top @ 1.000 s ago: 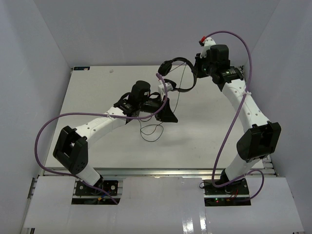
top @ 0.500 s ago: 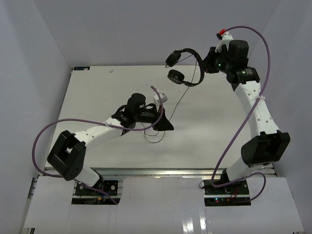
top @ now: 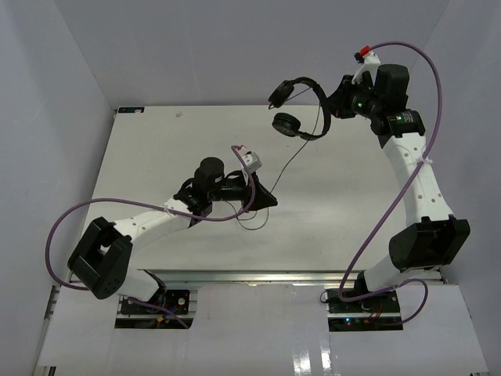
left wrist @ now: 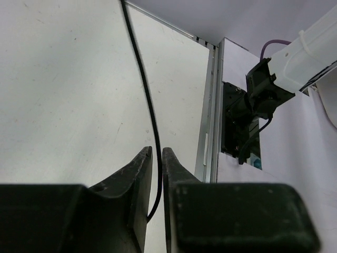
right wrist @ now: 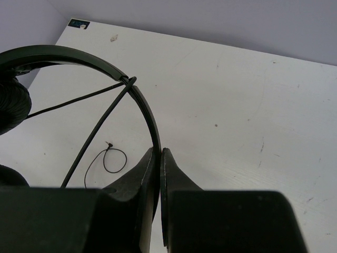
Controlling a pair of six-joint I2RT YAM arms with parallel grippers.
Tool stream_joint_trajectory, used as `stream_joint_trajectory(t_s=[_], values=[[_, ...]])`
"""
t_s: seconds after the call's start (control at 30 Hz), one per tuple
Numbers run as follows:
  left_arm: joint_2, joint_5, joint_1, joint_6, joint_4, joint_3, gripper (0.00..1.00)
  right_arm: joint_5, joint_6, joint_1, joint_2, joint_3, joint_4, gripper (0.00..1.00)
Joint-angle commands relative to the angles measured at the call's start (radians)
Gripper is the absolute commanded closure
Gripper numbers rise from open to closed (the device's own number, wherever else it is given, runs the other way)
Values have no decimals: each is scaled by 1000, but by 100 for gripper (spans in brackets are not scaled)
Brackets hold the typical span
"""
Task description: Wrap the headphones
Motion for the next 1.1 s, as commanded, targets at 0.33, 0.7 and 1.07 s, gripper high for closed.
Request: stream_joint_trajectory(t_s=[0.33, 0.7, 1.07], values=[[-143, 60, -3, 36, 81, -78, 79, -78, 33, -38, 2, -8, 32, 92], [-144, 53, 0, 19, 152, -92, 85, -92, 23, -62, -17, -24, 30, 92], [-241, 5, 2, 31, 105, -175, 88, -101, 23, -79, 4, -43, 37, 92]])
